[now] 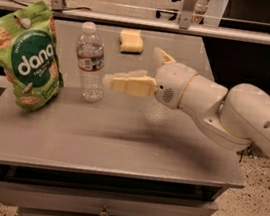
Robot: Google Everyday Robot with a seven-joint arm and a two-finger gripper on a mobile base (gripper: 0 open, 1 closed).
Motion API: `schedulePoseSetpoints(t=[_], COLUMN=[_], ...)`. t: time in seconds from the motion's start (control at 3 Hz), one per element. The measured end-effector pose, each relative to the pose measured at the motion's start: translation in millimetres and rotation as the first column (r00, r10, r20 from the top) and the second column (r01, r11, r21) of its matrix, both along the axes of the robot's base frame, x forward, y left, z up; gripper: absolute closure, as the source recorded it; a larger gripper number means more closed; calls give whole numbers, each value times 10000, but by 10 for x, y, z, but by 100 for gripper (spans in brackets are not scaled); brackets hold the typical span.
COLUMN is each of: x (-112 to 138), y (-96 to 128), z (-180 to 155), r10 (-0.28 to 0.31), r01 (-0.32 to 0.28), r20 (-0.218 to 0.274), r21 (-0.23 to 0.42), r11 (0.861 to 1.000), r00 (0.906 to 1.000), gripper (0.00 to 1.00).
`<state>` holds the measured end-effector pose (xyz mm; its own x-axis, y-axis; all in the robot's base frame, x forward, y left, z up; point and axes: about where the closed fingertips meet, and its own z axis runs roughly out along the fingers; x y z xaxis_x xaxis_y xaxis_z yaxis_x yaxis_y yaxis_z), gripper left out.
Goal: Place water bottle upright
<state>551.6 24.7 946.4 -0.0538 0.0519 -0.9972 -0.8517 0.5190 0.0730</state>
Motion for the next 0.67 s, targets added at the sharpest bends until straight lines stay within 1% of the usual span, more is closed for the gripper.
schedulePoseSetpoints(t=[0.33, 0.67], x=[-18, -110], y=[-680, -810], z=[-135, -249], r10=[-38, 314], r01=[26, -354], r20=[-101, -291], r21=[-1223, -1509], r11=[9925, 9879], r00=[9999, 9991], gripper=[0, 0])
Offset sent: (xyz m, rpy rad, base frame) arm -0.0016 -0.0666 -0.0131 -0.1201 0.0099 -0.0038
